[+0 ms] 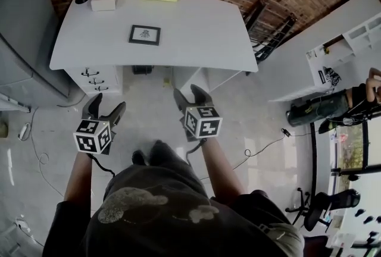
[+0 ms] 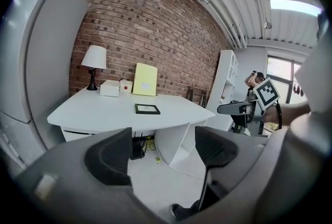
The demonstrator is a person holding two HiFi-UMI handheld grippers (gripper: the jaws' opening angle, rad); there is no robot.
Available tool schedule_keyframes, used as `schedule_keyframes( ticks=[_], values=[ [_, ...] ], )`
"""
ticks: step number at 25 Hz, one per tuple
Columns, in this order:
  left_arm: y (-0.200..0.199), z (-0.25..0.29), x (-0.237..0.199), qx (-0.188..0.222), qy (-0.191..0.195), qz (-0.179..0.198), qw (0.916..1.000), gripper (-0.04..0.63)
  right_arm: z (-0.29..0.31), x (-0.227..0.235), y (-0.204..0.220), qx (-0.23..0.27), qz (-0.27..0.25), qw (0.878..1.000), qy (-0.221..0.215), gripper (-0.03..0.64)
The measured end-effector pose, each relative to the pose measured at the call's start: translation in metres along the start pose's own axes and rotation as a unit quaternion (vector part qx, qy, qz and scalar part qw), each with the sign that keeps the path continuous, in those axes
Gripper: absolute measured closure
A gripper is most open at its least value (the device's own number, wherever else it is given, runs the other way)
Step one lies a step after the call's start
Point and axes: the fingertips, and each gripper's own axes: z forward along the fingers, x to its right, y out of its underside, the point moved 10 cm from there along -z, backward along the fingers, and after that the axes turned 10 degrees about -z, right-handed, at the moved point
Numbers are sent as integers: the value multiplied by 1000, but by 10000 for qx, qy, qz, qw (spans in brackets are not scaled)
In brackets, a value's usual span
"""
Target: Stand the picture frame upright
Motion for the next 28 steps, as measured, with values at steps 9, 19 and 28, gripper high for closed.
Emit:
schedule_keyframes(
  ticks=[9, 19, 28],
  values=[
    [-29, 42, -24, -2, -221, 29, 9998, 225, 81, 19, -23, 1, -4, 9999, -115, 356],
    [-88, 135, -66, -172, -686, 20, 9975, 225, 216, 64, -60, -271, 16, 9975, -659, 356],
    [-119, 198, -87, -379, -1002, -181, 9941, 225, 310, 96, -63, -922, 381, 9899, -1004, 356]
  ],
)
